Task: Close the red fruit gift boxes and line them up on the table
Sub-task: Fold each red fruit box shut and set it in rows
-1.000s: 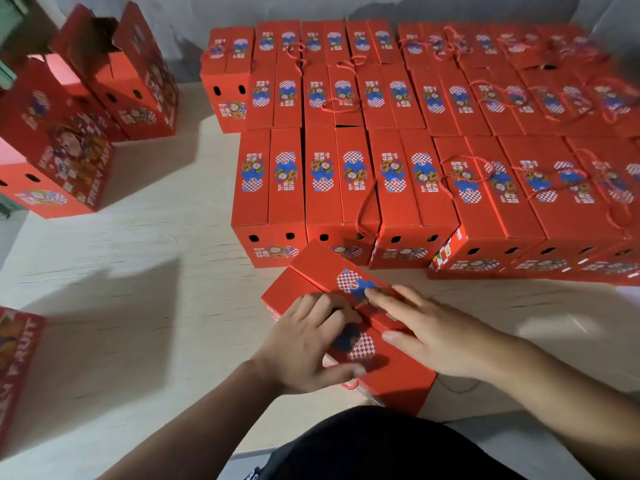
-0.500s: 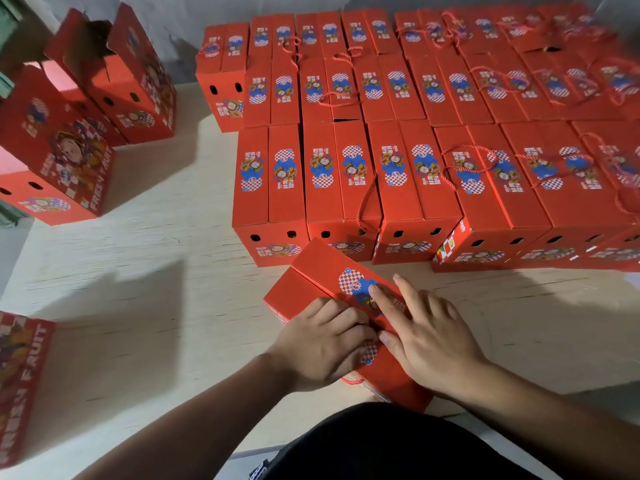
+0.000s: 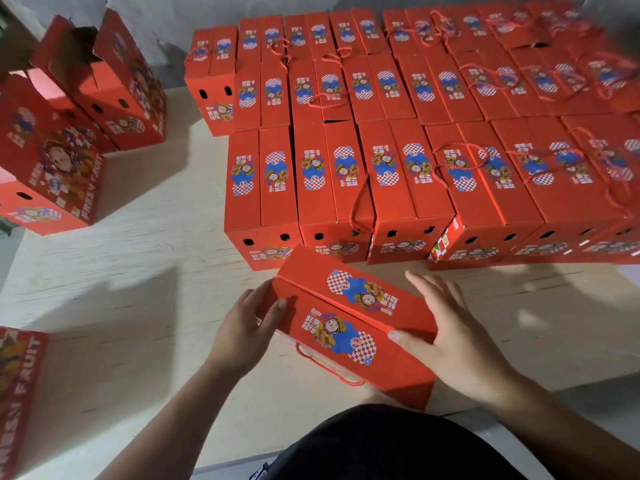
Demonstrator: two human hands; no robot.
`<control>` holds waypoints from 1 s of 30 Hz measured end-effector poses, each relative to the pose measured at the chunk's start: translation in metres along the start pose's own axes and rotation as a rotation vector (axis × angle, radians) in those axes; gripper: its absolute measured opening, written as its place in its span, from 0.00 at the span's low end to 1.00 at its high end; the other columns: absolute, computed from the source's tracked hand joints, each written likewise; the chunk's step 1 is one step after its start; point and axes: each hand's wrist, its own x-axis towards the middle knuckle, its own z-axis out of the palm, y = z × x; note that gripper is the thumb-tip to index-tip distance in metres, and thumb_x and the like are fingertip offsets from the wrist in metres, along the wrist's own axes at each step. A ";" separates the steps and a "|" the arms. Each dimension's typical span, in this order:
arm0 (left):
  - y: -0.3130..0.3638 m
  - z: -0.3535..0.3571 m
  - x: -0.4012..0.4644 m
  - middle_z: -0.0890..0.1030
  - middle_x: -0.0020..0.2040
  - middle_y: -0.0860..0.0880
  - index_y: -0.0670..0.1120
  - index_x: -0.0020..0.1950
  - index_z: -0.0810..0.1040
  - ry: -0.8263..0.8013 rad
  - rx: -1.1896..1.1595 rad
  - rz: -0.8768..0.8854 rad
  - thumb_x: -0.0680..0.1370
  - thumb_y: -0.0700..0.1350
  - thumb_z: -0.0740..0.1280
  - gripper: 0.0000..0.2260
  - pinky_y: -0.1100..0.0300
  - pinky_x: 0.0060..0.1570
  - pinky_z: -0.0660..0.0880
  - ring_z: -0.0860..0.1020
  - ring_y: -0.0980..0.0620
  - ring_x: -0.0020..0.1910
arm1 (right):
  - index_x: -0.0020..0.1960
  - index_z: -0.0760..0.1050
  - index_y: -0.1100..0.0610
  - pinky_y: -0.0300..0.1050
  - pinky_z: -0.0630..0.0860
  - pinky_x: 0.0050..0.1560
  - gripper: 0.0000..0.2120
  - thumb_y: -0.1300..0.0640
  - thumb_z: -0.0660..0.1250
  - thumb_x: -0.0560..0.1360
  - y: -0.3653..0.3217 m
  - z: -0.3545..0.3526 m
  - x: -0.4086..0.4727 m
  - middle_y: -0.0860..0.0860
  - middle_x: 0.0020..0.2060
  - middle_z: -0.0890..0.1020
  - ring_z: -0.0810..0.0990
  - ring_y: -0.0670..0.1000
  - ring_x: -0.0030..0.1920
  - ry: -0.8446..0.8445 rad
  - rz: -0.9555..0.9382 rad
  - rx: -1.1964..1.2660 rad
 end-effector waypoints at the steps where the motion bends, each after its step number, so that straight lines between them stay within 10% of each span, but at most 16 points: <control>1: 0.003 0.003 -0.010 0.80 0.51 0.57 0.60 0.69 0.76 0.077 0.005 -0.029 0.78 0.70 0.61 0.24 0.55 0.49 0.79 0.81 0.60 0.49 | 0.79 0.58 0.39 0.38 0.69 0.66 0.44 0.31 0.70 0.67 -0.001 0.001 0.005 0.39 0.74 0.59 0.63 0.37 0.73 0.062 -0.033 0.045; 4: 0.010 0.018 -0.054 0.82 0.49 0.54 0.62 0.66 0.73 0.200 -0.172 -0.181 0.74 0.71 0.64 0.24 0.51 0.41 0.81 0.84 0.59 0.43 | 0.74 0.68 0.51 0.27 0.63 0.66 0.41 0.42 0.79 0.66 0.003 0.007 0.013 0.49 0.72 0.61 0.61 0.35 0.73 0.273 -0.010 0.045; 7: 0.014 0.030 -0.092 0.80 0.46 0.58 0.63 0.72 0.63 0.103 -0.132 -0.246 0.69 0.79 0.63 0.36 0.56 0.38 0.77 0.82 0.60 0.41 | 0.62 0.74 0.55 0.46 0.74 0.60 0.24 0.48 0.78 0.71 0.005 0.012 0.006 0.53 0.63 0.68 0.72 0.55 0.65 0.417 -0.093 -0.171; 14: 0.049 0.024 -0.037 0.71 0.75 0.51 0.55 0.80 0.66 0.027 0.438 0.285 0.73 0.74 0.66 0.40 0.49 0.65 0.72 0.72 0.46 0.70 | 0.55 0.81 0.57 0.51 0.77 0.54 0.15 0.48 0.71 0.75 -0.013 0.020 -0.004 0.50 0.52 0.80 0.79 0.56 0.52 0.092 -0.426 -0.408; 18: 0.060 0.012 -0.016 0.82 0.65 0.48 0.49 0.69 0.80 -0.015 0.608 0.557 0.80 0.63 0.64 0.25 0.52 0.44 0.83 0.85 0.44 0.52 | 0.64 0.79 0.59 0.54 0.77 0.61 0.23 0.44 0.65 0.77 -0.013 0.022 -0.006 0.53 0.60 0.78 0.78 0.57 0.59 0.065 -0.417 -0.452; 23: 0.079 -0.018 -0.001 0.80 0.39 0.58 0.54 0.56 0.79 -0.110 0.438 0.613 0.85 0.56 0.60 0.10 0.59 0.30 0.72 0.81 0.49 0.36 | 0.69 0.76 0.55 0.54 0.76 0.59 0.29 0.40 0.63 0.74 -0.014 0.023 -0.011 0.52 0.64 0.77 0.77 0.56 0.62 -0.012 -0.385 -0.567; 27: 0.084 -0.032 0.010 0.76 0.71 0.62 0.61 0.79 0.63 -0.396 0.457 0.349 0.79 0.72 0.59 0.32 0.56 0.62 0.76 0.77 0.59 0.66 | 0.69 0.72 0.47 0.49 0.63 0.71 0.29 0.30 0.56 0.77 -0.016 0.015 0.001 0.41 0.64 0.74 0.71 0.49 0.67 -0.159 -0.386 -0.525; 30: 0.083 -0.010 -0.002 0.72 0.74 0.60 0.66 0.81 0.51 -0.425 0.584 0.418 0.79 0.70 0.61 0.34 0.54 0.59 0.78 0.77 0.52 0.67 | 0.60 0.77 0.46 0.48 0.66 0.66 0.24 0.29 0.60 0.76 -0.018 0.005 0.008 0.40 0.58 0.76 0.73 0.48 0.63 -0.077 -0.464 -0.490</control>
